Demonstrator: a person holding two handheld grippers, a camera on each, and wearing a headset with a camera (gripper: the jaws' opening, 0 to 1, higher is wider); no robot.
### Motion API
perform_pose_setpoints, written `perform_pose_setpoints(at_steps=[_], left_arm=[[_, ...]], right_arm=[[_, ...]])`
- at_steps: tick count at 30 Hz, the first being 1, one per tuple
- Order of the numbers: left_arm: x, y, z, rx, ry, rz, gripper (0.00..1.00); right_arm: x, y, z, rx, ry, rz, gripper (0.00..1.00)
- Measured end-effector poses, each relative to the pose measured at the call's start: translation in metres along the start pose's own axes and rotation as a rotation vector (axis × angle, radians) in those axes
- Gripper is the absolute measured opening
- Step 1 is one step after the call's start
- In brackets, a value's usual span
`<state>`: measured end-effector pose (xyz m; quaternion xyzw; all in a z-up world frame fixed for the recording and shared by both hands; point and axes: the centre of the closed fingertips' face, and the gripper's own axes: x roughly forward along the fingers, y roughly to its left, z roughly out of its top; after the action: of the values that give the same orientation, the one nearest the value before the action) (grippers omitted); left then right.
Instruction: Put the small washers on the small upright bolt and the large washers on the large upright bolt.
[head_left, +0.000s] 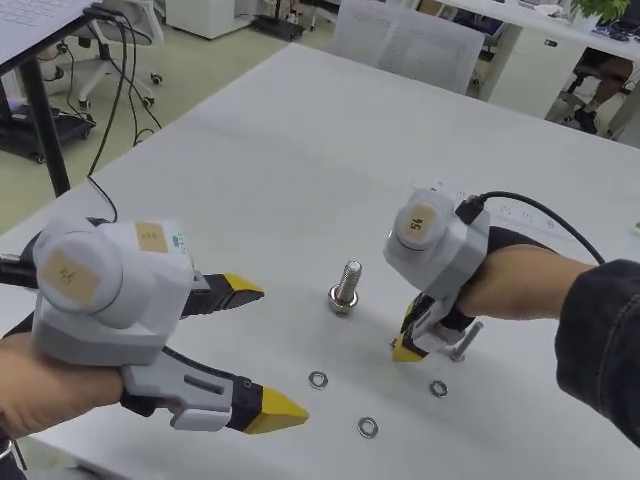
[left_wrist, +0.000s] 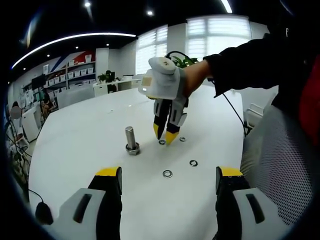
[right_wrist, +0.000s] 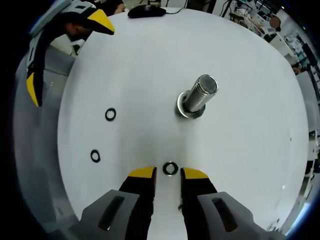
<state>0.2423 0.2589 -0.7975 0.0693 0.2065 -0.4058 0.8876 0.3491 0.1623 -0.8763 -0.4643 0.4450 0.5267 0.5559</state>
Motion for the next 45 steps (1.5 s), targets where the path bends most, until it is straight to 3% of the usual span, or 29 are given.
perform_pose_setpoints(at_steps=[18, 45], left_arm=[[0.0024, 0.0001, 0.0, -0.002, 0.005, -0.004, 0.76], [0.0096, 0.0019, 0.0003, -0.006, 0.009, -0.006, 0.76]], right_arm=[[0.0015, 0.0009, -0.0015, 0.031, -0.016, 0.027, 0.17], [-0.0018, -0.0042, -0.0029, -0.002, -0.007, 0.009, 0.14]])
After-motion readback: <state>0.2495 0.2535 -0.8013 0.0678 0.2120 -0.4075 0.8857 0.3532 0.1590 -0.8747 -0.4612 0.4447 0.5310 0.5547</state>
